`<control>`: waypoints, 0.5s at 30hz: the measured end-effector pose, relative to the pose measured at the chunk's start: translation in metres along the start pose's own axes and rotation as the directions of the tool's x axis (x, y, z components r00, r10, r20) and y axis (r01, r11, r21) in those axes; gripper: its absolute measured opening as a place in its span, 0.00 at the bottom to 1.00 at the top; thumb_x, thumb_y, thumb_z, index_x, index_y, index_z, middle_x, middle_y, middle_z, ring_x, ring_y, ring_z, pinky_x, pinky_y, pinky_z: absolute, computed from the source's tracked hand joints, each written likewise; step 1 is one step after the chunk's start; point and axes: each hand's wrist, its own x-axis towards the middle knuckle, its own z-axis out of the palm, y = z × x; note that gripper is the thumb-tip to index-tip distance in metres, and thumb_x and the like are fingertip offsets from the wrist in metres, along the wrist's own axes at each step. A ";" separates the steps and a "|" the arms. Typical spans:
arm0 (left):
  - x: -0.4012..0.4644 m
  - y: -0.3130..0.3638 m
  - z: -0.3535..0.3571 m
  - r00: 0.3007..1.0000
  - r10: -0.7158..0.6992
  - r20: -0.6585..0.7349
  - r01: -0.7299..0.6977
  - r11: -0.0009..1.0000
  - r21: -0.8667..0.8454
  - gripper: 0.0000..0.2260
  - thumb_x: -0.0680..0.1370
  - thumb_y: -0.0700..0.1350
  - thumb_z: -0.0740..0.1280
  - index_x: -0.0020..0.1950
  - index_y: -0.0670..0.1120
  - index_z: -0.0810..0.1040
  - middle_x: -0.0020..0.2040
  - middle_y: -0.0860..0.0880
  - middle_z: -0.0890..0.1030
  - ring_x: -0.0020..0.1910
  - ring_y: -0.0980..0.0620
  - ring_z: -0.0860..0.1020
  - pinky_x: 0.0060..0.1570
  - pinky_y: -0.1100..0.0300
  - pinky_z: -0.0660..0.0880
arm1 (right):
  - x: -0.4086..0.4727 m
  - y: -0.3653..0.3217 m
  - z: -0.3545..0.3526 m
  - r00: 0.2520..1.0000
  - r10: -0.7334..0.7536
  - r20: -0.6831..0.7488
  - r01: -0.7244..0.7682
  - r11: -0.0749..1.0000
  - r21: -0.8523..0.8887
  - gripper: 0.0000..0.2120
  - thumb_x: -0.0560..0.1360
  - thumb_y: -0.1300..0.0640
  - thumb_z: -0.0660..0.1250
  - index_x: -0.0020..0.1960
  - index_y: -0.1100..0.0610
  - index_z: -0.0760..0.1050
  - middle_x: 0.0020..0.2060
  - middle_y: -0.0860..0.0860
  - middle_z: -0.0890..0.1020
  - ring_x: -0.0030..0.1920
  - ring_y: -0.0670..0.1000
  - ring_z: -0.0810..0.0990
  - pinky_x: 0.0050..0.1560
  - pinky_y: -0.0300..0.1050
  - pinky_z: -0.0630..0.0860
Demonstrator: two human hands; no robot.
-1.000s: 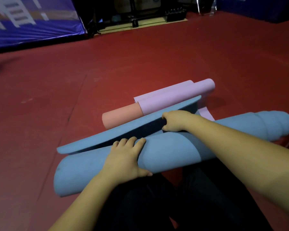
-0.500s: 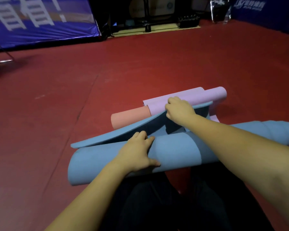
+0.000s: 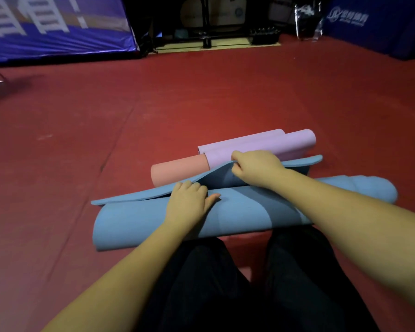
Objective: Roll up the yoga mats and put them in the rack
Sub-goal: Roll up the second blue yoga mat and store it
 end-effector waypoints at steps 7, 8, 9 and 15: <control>0.002 -0.005 0.012 0.967 0.062 -0.248 -0.041 0.995 0.089 0.23 0.79 0.57 0.60 0.28 0.45 0.75 0.34 0.48 0.74 0.35 0.44 0.70 0.39 0.52 0.60 | -0.015 -0.005 0.007 1.000 0.004 0.022 -0.005 0.999 0.033 0.10 0.79 0.54 0.55 0.53 0.58 0.72 0.36 0.54 0.77 0.39 0.60 0.73 0.32 0.48 0.60; 0.003 -0.006 0.014 0.958 0.058 -0.279 -0.033 0.995 0.094 0.23 0.78 0.58 0.60 0.29 0.45 0.75 0.37 0.48 0.74 0.37 0.44 0.70 0.40 0.51 0.59 | -0.017 -0.006 0.009 1.000 0.000 0.007 0.000 0.999 0.032 0.10 0.79 0.54 0.55 0.53 0.58 0.72 0.37 0.54 0.78 0.40 0.61 0.75 0.33 0.48 0.61; 0.003 -0.008 0.017 0.951 0.054 -0.305 -0.027 0.996 0.090 0.23 0.78 0.59 0.61 0.30 0.45 0.75 0.39 0.47 0.75 0.39 0.44 0.69 0.40 0.51 0.59 | -0.019 -0.006 0.011 1.000 -0.001 -0.004 0.001 0.999 0.034 0.11 0.79 0.54 0.55 0.54 0.58 0.73 0.39 0.55 0.80 0.41 0.61 0.76 0.34 0.48 0.62; 0.006 -0.012 0.015 0.976 -0.139 -0.167 0.108 0.977 -0.184 0.30 0.70 0.68 0.61 0.46 0.39 0.74 0.52 0.39 0.79 0.51 0.39 0.76 0.55 0.43 0.71 | -0.028 -0.008 0.019 0.999 -0.004 -0.041 0.005 1.000 0.021 0.11 0.79 0.52 0.56 0.55 0.56 0.74 0.41 0.55 0.82 0.41 0.60 0.77 0.35 0.48 0.65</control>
